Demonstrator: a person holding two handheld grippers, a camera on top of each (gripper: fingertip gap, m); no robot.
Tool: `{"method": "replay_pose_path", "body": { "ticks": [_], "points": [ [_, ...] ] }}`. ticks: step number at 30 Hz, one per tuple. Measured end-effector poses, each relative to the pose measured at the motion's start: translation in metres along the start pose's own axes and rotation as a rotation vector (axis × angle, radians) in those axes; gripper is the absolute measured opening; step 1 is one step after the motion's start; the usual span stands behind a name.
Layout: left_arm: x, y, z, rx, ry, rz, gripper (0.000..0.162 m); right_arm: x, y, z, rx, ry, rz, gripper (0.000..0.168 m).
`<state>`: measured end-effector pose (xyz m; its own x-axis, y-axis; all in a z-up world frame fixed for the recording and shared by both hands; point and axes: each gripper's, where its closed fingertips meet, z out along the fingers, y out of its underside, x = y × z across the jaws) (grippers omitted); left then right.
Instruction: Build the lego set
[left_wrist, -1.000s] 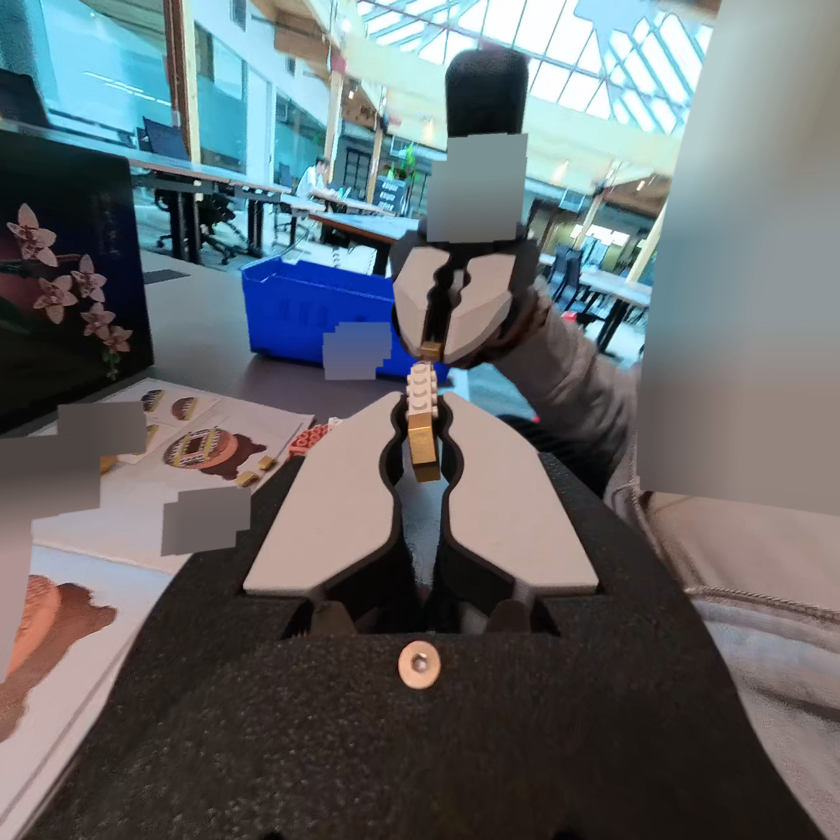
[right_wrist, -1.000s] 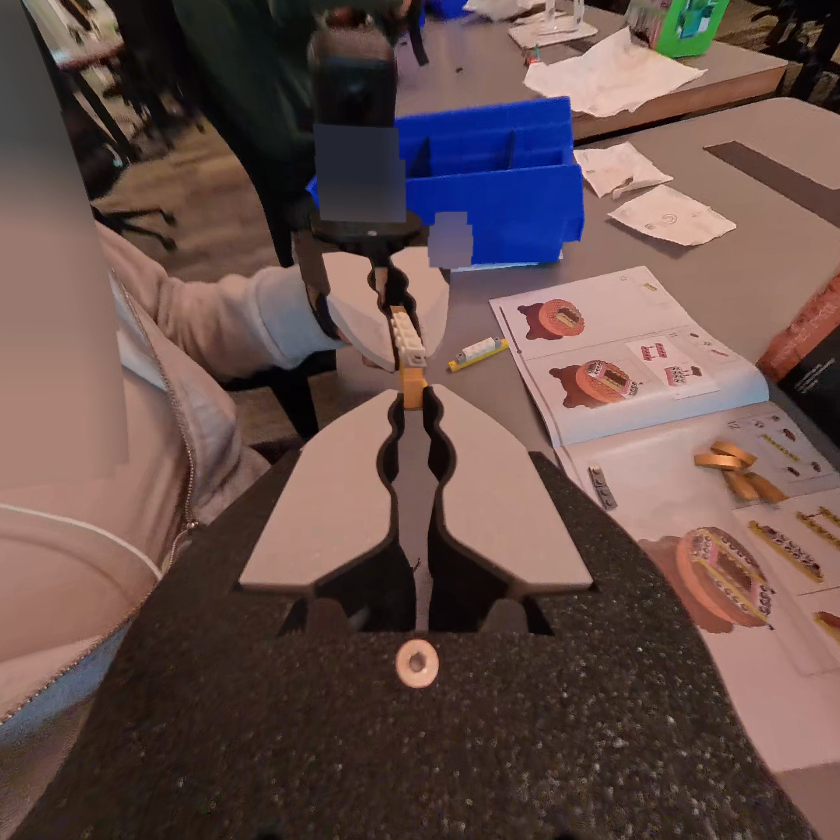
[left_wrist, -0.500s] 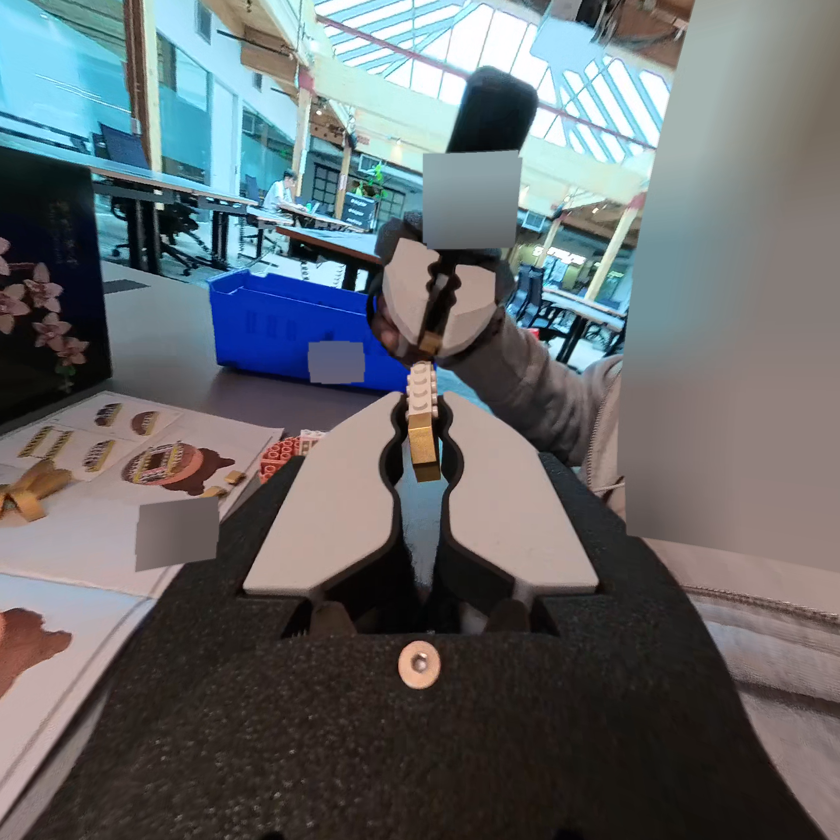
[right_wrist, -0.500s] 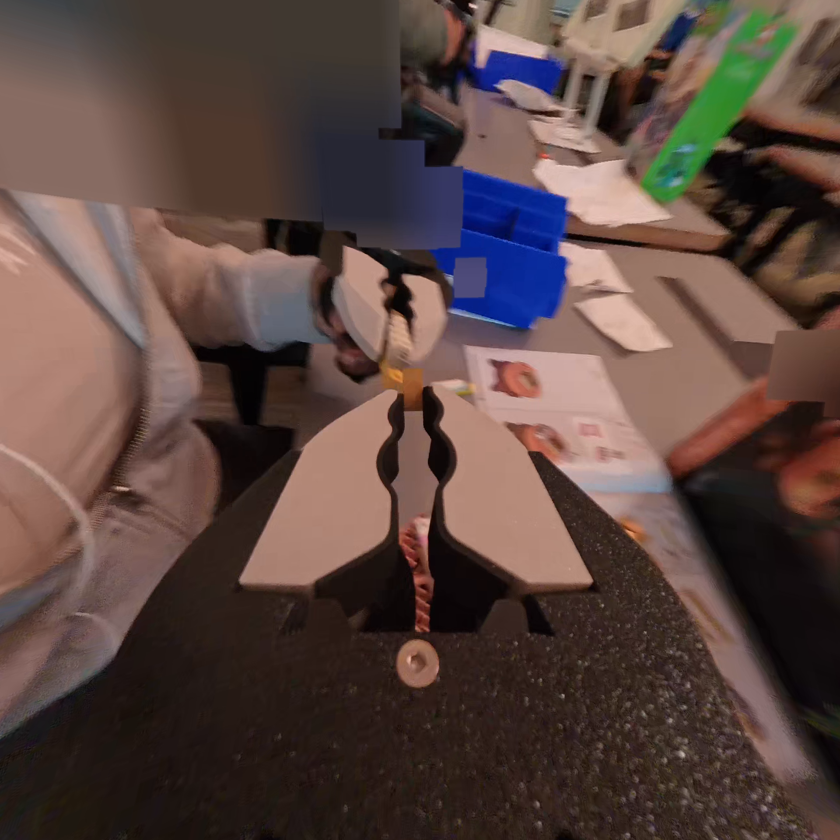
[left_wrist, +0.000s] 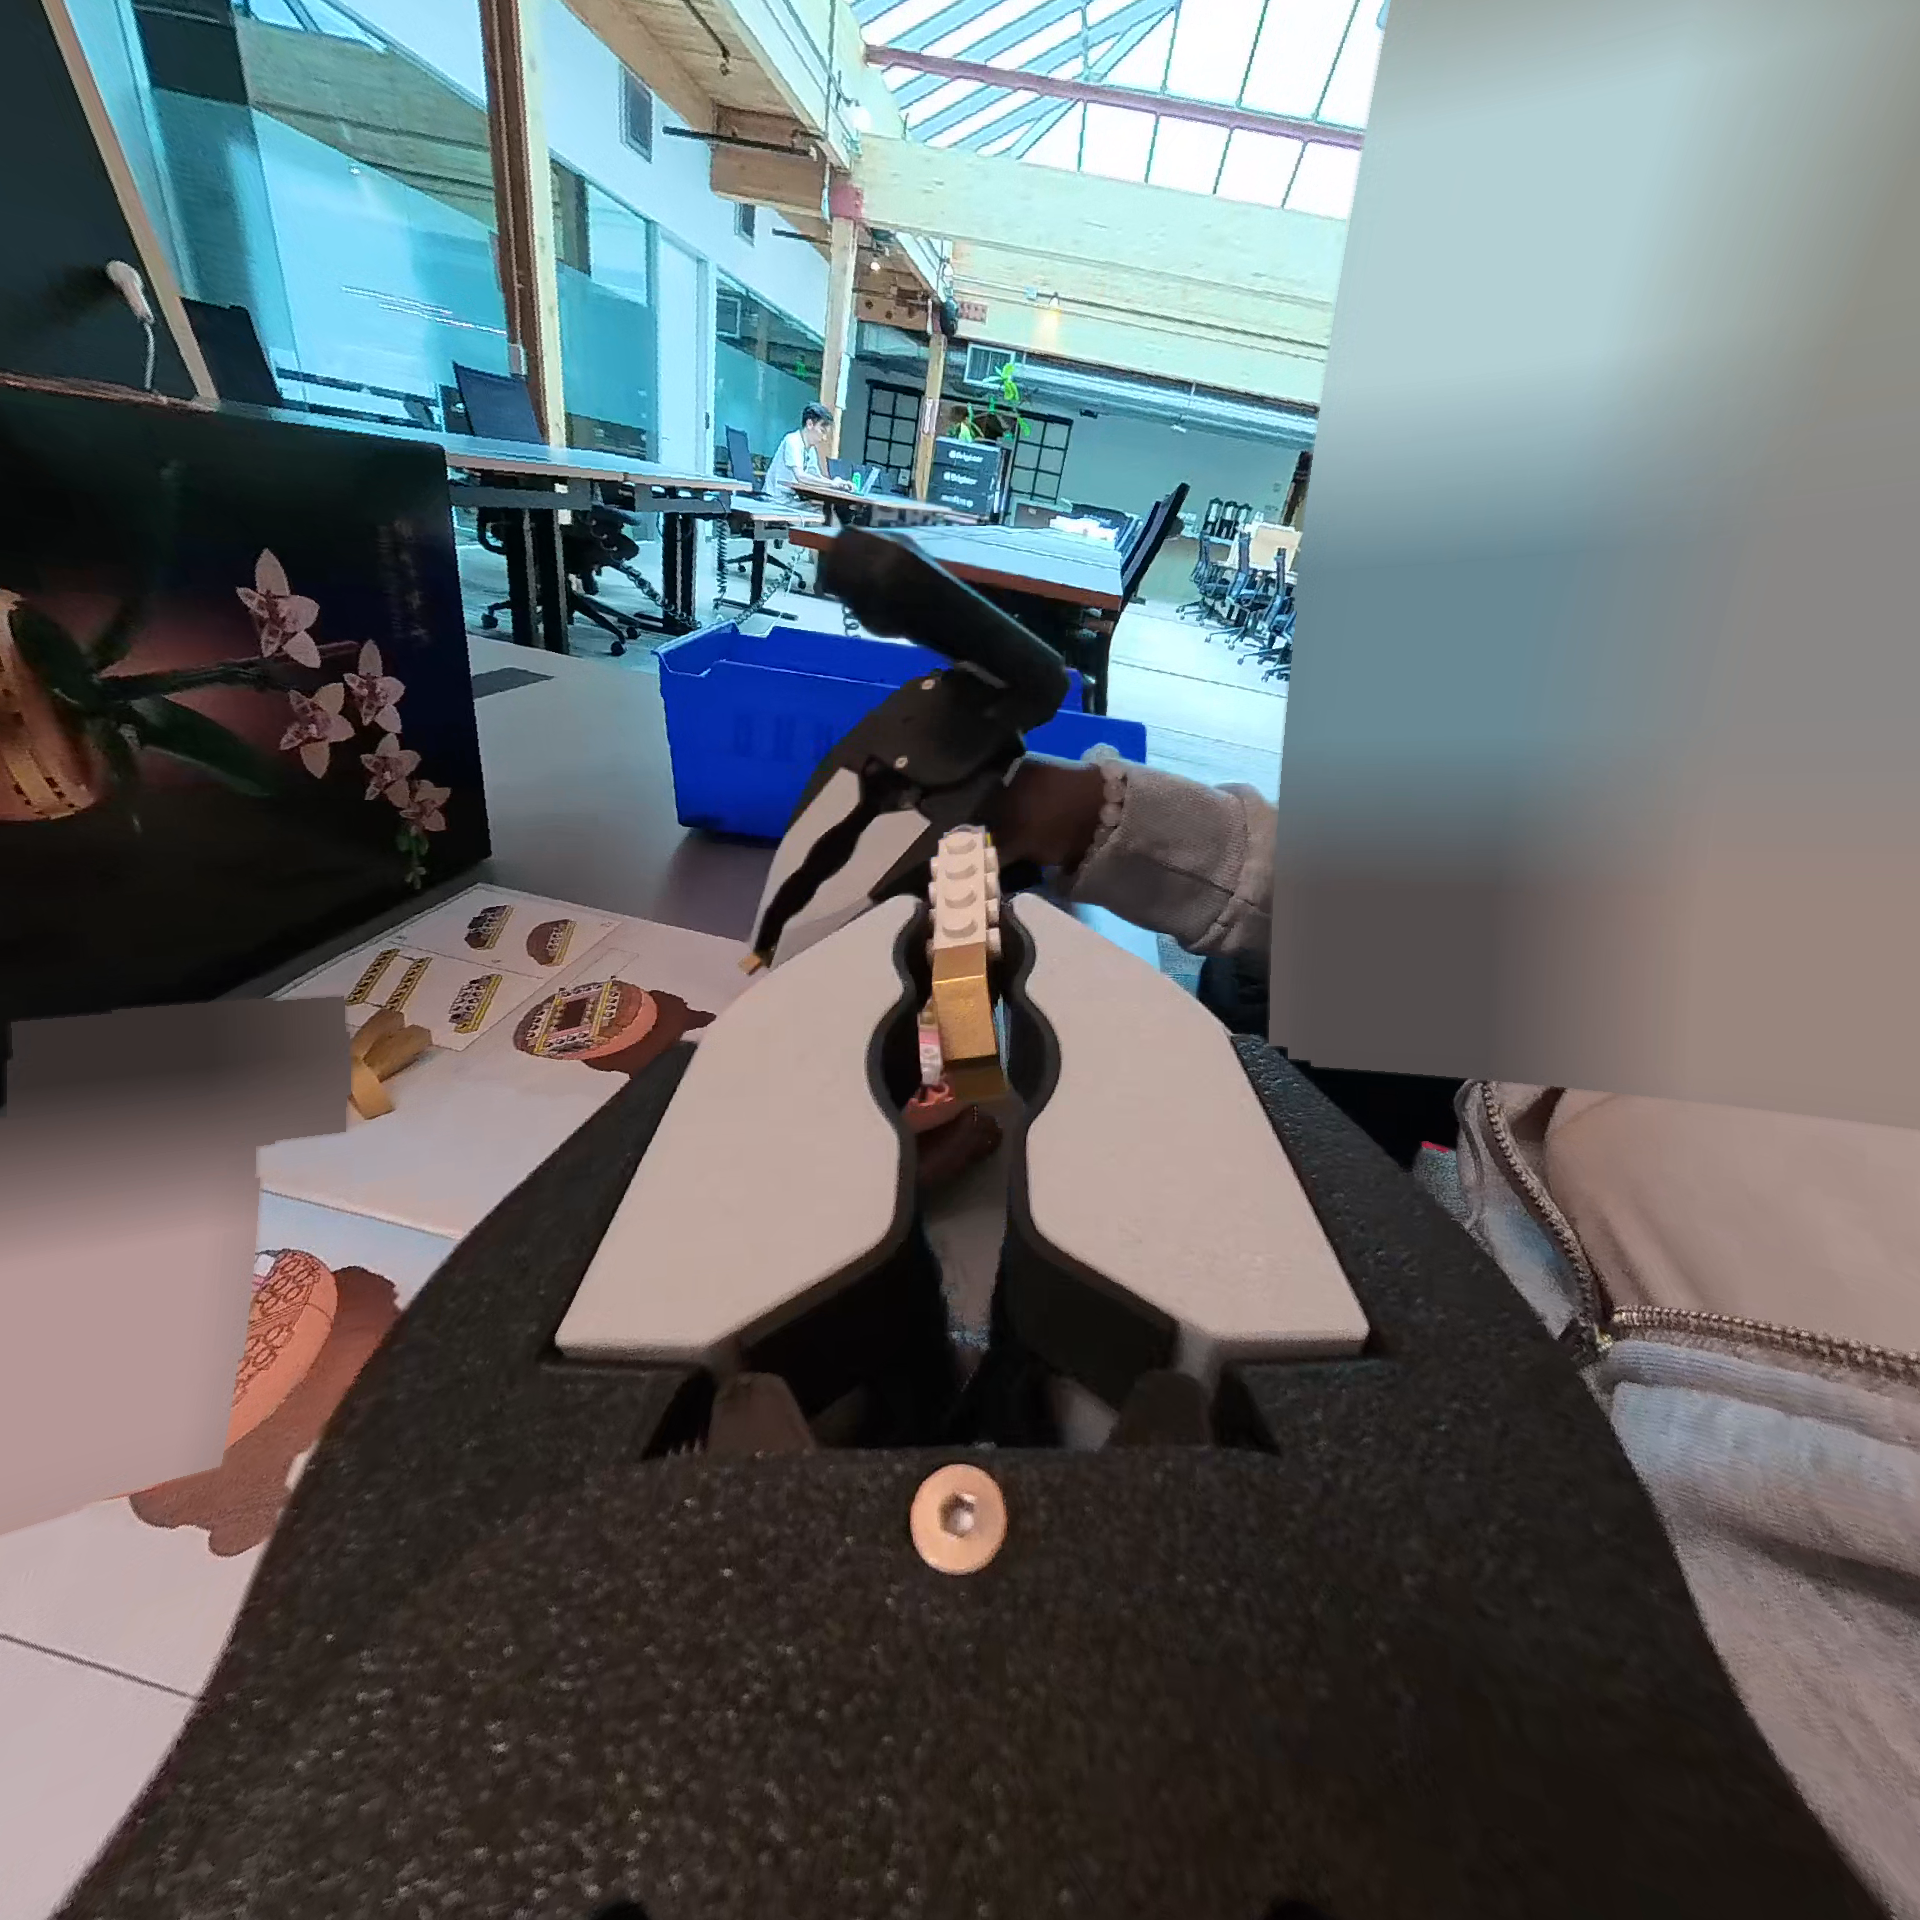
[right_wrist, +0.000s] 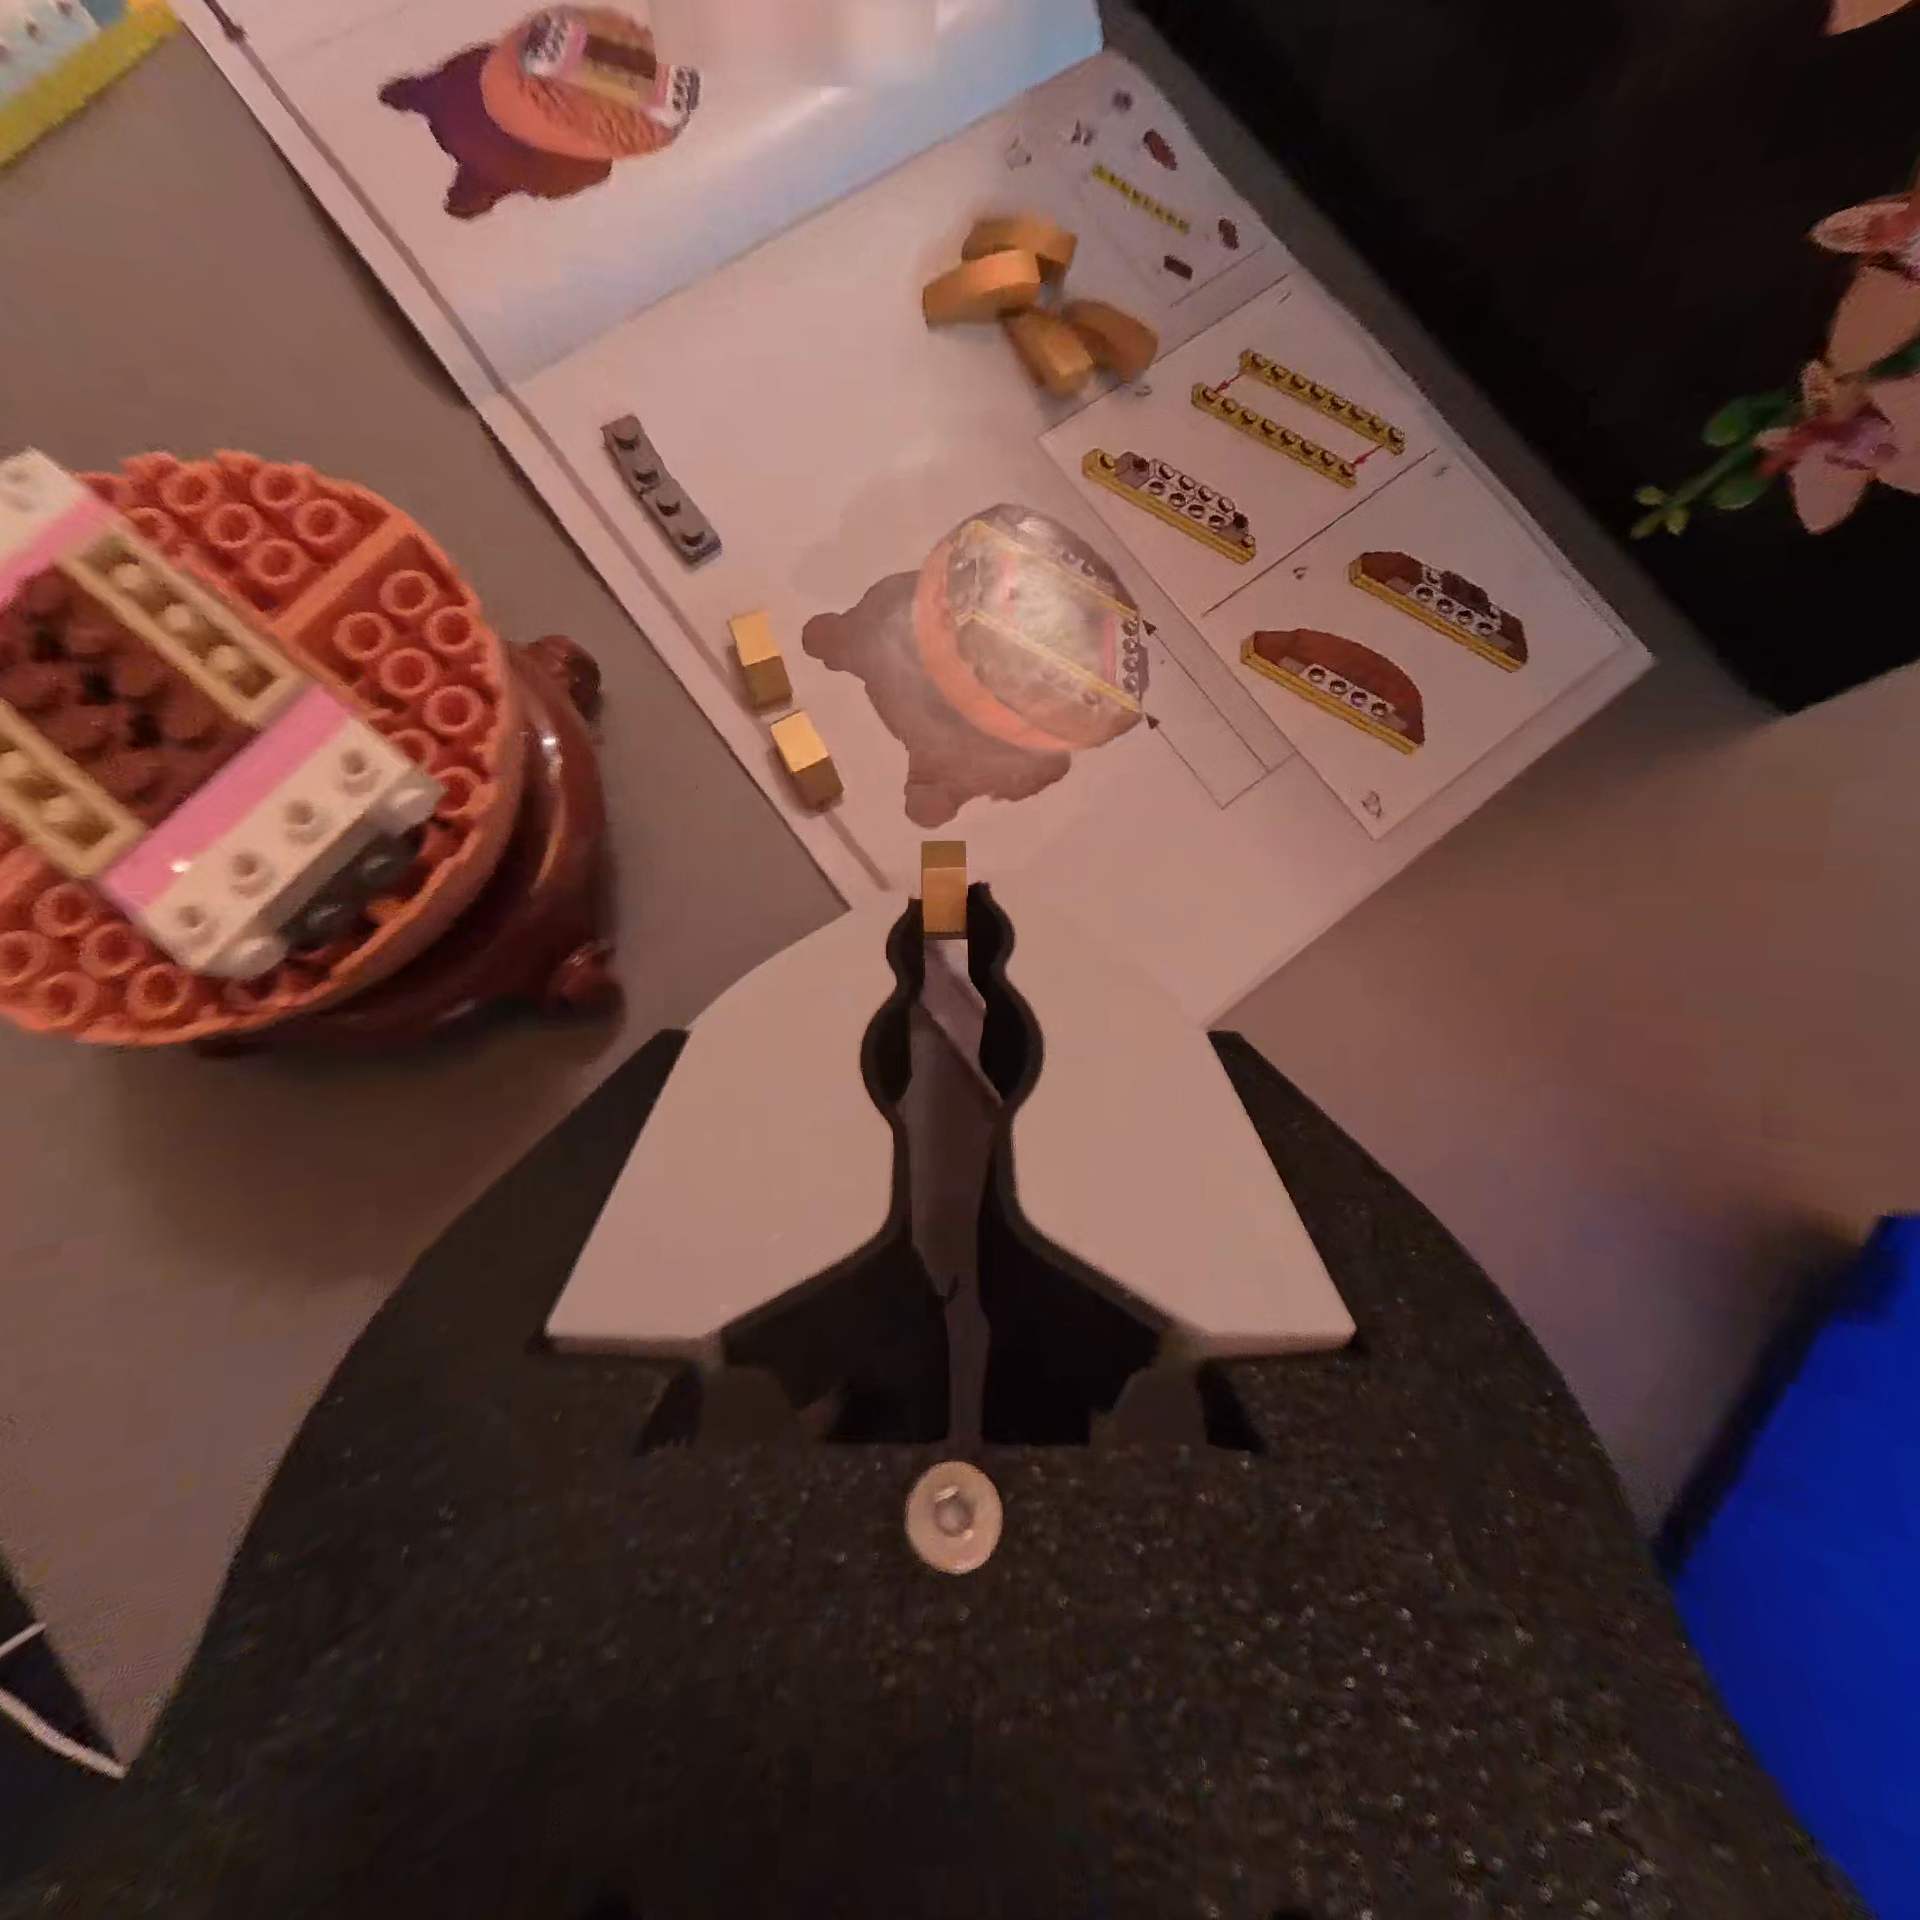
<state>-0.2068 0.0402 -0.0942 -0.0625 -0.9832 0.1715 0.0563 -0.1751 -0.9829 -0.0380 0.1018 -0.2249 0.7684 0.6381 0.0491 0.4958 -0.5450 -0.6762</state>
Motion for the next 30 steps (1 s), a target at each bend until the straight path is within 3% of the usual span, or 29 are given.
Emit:
{"method": "replay_pose_path", "body": {
  "ticks": [4, 7, 9, 13, 16, 18, 21, 26, 30],
  "points": [
    [-0.003, 0.004, 0.001, -0.014, 0.0, 0.01, 0.011, 0.009, -0.003, 0.015, -0.045, -0.033, -0.034, 0.01],
    [-0.008, 0.007, 0.001, -0.015, 0.004, 0.002, 0.011, 0.011, -0.001, 0.019, -0.085, -0.056, -0.06, 0.03],
    [-0.013, 0.01, 0.0, -0.019, -0.003, -0.009, 0.011, 0.011, -0.002, 0.016, -0.085, -0.068, -0.093, 0.032],
    [-0.02, 0.018, 0.0, -0.03, -0.013, -0.028, 0.011, 0.002, -0.022, 0.001, 0.025, -0.083, -0.218, 0.023],
    [-0.022, 0.02, 0.001, -0.025, -0.008, -0.047, 0.011, 0.019, -0.015, 0.004, -0.04, 0.002, -0.285, 0.016],
    [-0.022, 0.021, 0.001, -0.024, -0.009, -0.052, 0.011, 0.012, -0.015, 0.003, -0.03, -0.062, -0.285, 0.016],
    [-0.022, 0.021, 0.001, -0.025, -0.009, -0.047, 0.011, -0.026, -0.033, -0.002, 0.112, -0.249, -0.323, 0.014],
    [-0.021, 0.028, 0.005, -0.034, 0.011, -0.072, 0.011, -0.028, -0.017, 0.02, 0.01, -0.262, -0.359, 0.02],
    [-0.022, 0.032, 0.007, -0.058, 0.005, -0.058, 0.011, -0.028, -0.019, 0.03, 0.029, -0.291, -0.343, 0.01]
  ]
}}
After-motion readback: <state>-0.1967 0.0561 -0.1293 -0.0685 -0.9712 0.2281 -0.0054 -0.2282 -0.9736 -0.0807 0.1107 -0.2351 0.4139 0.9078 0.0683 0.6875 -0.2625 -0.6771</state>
